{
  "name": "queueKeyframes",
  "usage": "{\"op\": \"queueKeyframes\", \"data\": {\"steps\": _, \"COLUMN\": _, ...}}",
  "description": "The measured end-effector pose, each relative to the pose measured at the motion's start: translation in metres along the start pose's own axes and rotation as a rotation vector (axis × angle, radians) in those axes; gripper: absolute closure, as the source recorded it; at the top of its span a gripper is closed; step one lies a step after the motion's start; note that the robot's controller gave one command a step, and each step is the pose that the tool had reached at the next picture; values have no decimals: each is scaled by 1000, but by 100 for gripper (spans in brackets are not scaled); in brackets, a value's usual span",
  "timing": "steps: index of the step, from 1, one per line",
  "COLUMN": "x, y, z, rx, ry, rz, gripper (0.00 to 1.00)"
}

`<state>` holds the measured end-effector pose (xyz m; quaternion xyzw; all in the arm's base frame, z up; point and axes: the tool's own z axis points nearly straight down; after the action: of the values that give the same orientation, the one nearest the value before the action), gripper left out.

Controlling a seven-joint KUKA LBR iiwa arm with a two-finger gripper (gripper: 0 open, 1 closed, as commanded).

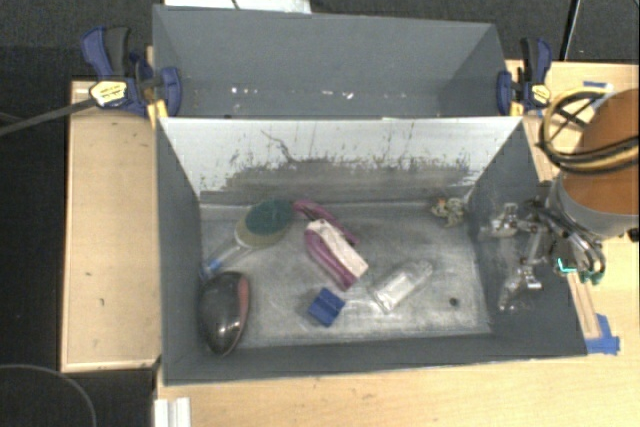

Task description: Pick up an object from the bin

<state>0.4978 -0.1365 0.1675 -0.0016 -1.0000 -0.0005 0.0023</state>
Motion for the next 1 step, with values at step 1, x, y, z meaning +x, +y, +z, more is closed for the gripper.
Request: {"op": "queueKeyframes", "data": {"steps": 1, "x": 8, "y": 30, "z": 93, "rx": 2, "ry": -10, "rz": -226, "gripper": 0}}
